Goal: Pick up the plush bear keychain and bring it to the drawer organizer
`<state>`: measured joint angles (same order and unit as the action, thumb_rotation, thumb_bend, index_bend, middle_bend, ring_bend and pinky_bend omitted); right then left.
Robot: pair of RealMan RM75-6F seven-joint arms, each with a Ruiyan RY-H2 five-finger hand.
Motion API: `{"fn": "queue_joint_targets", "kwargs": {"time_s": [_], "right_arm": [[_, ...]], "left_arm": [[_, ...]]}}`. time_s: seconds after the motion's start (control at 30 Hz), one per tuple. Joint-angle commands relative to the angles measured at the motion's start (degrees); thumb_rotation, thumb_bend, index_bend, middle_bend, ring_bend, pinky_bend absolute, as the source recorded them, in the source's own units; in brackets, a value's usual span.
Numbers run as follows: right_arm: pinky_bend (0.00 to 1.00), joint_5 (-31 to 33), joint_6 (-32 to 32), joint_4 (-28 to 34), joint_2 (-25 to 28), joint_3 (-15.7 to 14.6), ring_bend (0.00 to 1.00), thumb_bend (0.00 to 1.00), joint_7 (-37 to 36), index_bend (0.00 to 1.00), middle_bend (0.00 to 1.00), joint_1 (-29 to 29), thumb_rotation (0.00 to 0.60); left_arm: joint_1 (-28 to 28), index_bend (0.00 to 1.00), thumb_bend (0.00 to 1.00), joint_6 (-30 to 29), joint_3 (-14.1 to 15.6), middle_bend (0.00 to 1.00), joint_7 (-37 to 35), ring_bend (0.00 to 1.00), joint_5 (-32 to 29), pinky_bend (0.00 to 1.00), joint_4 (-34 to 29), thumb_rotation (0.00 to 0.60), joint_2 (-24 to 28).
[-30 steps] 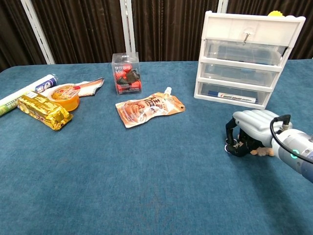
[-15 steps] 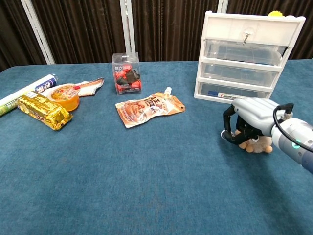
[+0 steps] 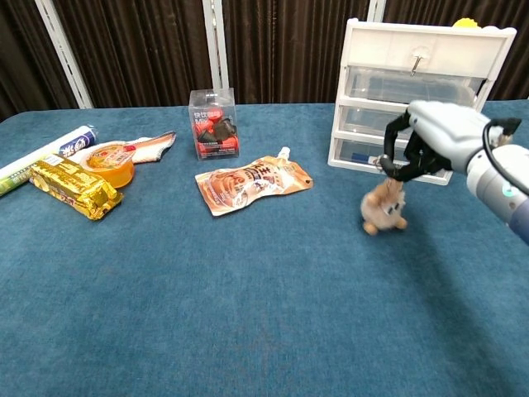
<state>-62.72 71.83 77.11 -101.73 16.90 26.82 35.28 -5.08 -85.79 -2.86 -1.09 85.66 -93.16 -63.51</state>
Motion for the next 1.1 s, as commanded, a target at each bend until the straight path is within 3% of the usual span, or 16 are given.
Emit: {"fn": "queue_joint_targets", "kwargs": {"time_s": [0.03,0.8,1.1], "right_arm": [[0.86,-0.4,1.3,-0.6,0.1,2.3,1.0,0.48,-1.0,0.62,1.0,0.7,0.6],[0.86,-3.7,4.3,-10.4,0.1,8.8,1.0,0.48,-8.2,0.63,1.0,4.9,0.6],[0.86,-3.1,3.1,-13.0,0.3,9.4,1.0,0.48,-9.3,0.63,1.0,6.0,0.6]], "left_arm": [[0.0,0.0,0.07,0.0,0.0,0.0,0.0,0.0,0.0,0.0,0.0,0.6,0.0],[-0.1,0.0,0.07,0.4,-0.1,0.0,0.5,0.0,-0.6,0.0,-0.1,0.6,-0.2],[-0.1,0.0,0.07,0.5,-0.1,0.0,0.8,0.0,-0.8,0.0,-0.2,0.6,-0.2]]}}
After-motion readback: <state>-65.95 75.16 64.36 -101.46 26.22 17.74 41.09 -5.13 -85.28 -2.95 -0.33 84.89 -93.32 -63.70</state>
